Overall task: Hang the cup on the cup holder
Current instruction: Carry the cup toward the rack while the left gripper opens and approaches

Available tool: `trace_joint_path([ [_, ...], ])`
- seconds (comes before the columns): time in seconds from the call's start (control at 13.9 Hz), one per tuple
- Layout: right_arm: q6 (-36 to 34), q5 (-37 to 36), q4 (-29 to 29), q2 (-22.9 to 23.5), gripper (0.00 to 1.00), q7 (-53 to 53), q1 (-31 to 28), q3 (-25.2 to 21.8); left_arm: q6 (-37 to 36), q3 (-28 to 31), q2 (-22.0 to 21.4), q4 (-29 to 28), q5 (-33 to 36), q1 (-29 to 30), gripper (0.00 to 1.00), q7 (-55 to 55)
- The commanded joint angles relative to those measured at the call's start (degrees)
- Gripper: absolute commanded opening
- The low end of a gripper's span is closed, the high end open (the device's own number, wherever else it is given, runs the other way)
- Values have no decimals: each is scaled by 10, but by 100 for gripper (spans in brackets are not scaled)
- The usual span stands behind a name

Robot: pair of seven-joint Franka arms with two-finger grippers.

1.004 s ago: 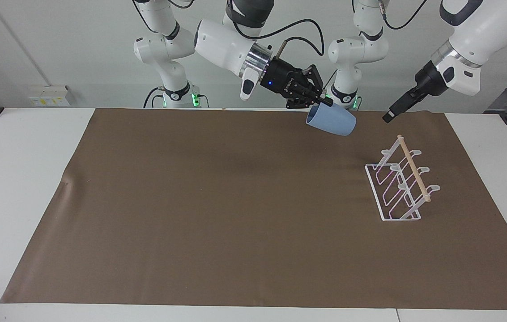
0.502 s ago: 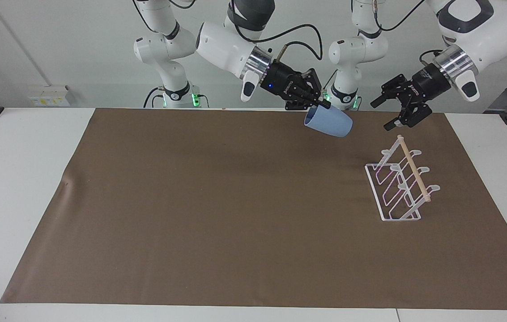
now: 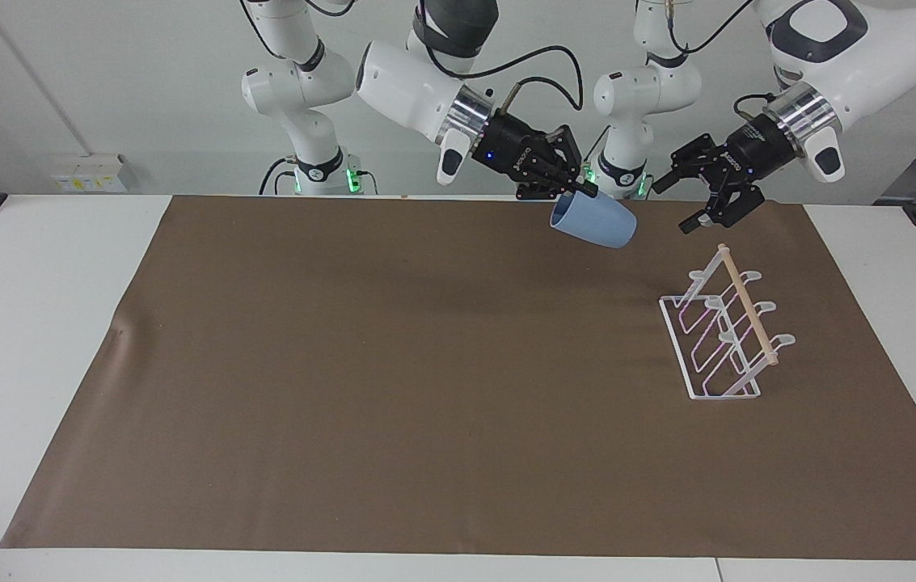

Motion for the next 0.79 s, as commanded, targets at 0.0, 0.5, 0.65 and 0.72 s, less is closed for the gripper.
trace_joint_path([
  [0.0, 12, 17, -15, -16, 0, -2, 2, -1, 17, 7, -9, -33, -13, -10, 100, 29],
  [0.5, 13, 14, -15, -15, 0, -2, 2, -1, 104, 6, -8, -44, -58, -30, 100, 33],
  [0.65, 12, 13, -15, -14, 0, -3, 2, -1, 111, 6, -8, -47, -59, -40, 100, 48],
  [0.72, 12, 13, -15, -14, 0, -3, 1, -1, 112, 7, -6, -47, -59, -43, 100, 54],
])
